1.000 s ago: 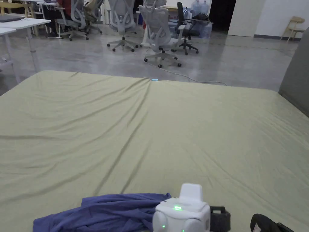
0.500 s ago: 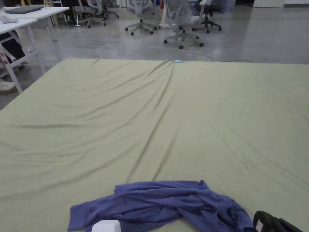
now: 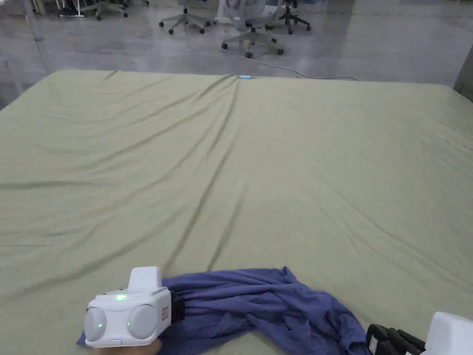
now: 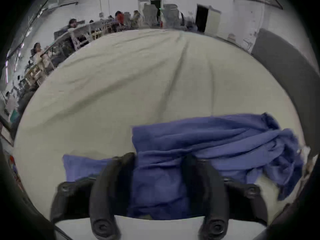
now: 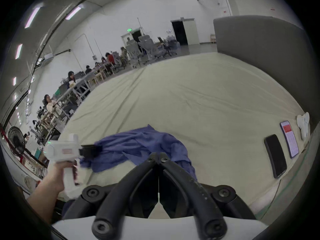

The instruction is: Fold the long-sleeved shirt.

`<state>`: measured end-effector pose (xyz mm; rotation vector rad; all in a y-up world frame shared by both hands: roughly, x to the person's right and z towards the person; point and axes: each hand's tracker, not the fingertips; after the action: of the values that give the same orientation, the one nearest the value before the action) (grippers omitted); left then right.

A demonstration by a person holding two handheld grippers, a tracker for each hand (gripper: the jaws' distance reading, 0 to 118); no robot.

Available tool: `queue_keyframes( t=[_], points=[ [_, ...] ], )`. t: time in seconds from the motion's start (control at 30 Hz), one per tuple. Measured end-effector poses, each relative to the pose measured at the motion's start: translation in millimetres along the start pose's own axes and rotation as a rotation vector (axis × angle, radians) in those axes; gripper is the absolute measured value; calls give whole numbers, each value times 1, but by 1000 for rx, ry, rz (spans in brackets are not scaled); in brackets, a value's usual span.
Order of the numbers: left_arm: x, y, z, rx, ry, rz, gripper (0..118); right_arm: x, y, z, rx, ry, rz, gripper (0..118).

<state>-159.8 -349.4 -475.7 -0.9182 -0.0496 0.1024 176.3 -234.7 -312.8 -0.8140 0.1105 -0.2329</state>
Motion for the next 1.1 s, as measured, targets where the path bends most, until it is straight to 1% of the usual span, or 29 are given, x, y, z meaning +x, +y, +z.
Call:
queue_keyframes(
  t=[0.07,0.13,0.17,0.2,0.23,0.27,0.3,0.33,0.37,0.4,0.43,0.47,0.5,0.53,0.57,0.6,0.63,0.67,0.7,0.73,0.8,0.87,0.9,0.97,1.0,1.07,1.1],
  points=[
    [1,-2,20,43,2,19,12,11,-1,-6,-18,-38,-2,3],
    [9,-3,37,76,14,-8,12,20,1,-18,-57,-56,9,7],
    [10,-2,45,92,-17,-12,12,24,3,-26,-68,-44,1,22],
    [10,-2,54,106,-30,0,12,30,1,-34,-75,-37,-8,67],
    [9,-1,60,108,-44,18,12,33,1,-44,-103,-17,-24,109],
    [8,0,66,116,-56,32,12,36,1,-51,-77,36,-53,118],
    [7,0,70,124,-59,40,12,40,1,-62,-138,-12,-75,114],
    [6,1,74,129,-61,46,12,42,-4,-64,-154,-19,-78,113],
    [4,1,79,134,-65,55,12,43,-6,-71,-193,-34,-77,114],
    [2,2,84,143,-72,75,12,43,-9,-80,-252,-69,-65,112],
    [5,1,89,149,-83,100,12,44,-12,-89,-284,-75,-46,103],
    [4,1,95,166,-96,120,12,37,-9,-97,-292,-106,-27,80],
    [4,0,102,175,-95,118,11,35,-11,-103,-317,-130,-24,25],
    [3,0,108,183,-97,124,11,36,-13,-104,-342,-178,-29,10],
    [3,-2,117,197,-107,133,11,39,-14,-96,-312,-151,-56,10],
    [2,-3,129,223,-128,150,10,32,-11,-80,-212,-112,-113,10],
    [2,-5,138,235,-137,158,10,30,-10,-66,-143,-77,-119,10],
    [1,-6,153,267,-143,162,10,24,-9,-44,-51,-53,-84,10],
    [-1,-7,168,310,-148,162,10,18,-6,-24,23,-50,-24,10],
    [-1,-7,181,345,-148,158,10,-2,-5,-2,96,-72,30,10],
    [-3,1,213,419,-157,169,10,-22,2,38,250,-41,97,10],
    [-7,15,243,515,-188,215,10,-37,16,62,362,-28,172,10],
    [-9,25,259,571,-204,244,10,-48,26,71,405,-22,213,10],
    [-11,49,286,669,-245,282,10,-66,49,84,480,-11,269,10],
    [-14,65,297,713,-270,304,10,-68,67,87,507,-3,286,10],
    [-18,100,312,769,-272,305,10,-83,103,90,535,30,337,10],
    [-16,122,319,792,-254,293,10,-92,125,92,539,18,345,10]
  ],
)
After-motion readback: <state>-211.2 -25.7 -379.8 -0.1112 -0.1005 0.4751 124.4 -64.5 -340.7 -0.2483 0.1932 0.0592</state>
